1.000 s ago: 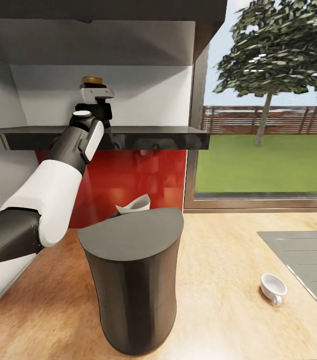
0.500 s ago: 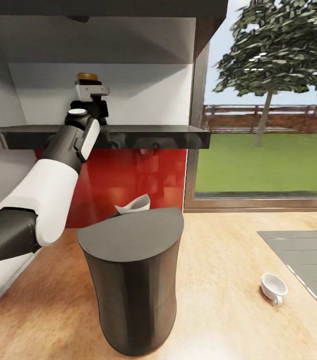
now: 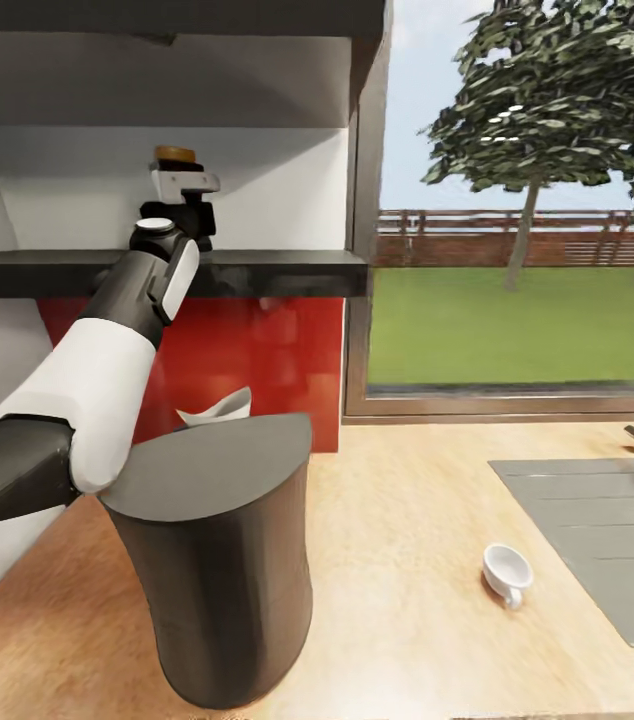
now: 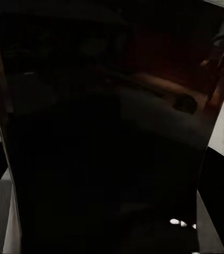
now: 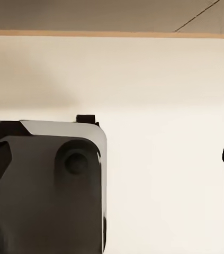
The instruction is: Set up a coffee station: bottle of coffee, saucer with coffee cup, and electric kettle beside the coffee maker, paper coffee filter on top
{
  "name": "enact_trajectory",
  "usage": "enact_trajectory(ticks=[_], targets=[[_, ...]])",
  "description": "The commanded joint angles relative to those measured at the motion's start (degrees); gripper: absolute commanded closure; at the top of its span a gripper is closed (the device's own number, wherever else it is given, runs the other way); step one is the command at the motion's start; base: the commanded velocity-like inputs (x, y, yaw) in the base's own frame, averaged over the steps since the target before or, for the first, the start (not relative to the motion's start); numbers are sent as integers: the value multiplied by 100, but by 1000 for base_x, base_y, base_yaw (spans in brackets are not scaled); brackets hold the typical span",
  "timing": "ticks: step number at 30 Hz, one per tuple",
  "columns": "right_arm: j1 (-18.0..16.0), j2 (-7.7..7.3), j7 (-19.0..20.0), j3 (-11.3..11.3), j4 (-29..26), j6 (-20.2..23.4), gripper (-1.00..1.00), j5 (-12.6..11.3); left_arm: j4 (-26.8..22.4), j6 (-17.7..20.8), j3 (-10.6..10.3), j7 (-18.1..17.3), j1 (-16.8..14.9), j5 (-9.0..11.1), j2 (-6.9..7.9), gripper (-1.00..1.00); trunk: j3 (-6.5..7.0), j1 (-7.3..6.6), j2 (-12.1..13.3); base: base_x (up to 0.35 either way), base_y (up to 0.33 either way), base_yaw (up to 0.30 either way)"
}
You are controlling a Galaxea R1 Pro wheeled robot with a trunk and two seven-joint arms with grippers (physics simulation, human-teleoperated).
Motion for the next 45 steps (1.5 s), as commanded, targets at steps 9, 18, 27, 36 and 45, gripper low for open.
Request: enact_trajectory(ticks=[9,18,27,36,45], targets=[[-2,0,-13,7,2,-16,-100,8,76,30,-24,26,1,5,-2,100,12,3,1,-198,-228,-231],[-2,9,-18,4,1,-16,-100,8,-152,37,-25,26,3,-12,5,100,20,3,1,-232,-125,-111],[-2,26,-18,3,0,-16,-100,4,-1231,843,-26,7,90,14,8,100,20,3,1,-11,-4,43],[-2,27,-18,11,-21,-23,-100,9,-2196,1445,-15,-466,727,13,170,100,20,3,1,0,0,26],[-2,27,-18,-9,-40,-25,-100,-1,-2554,1662,2,-1125,878,-1,509,100,20,3,1,-238,0,0]])
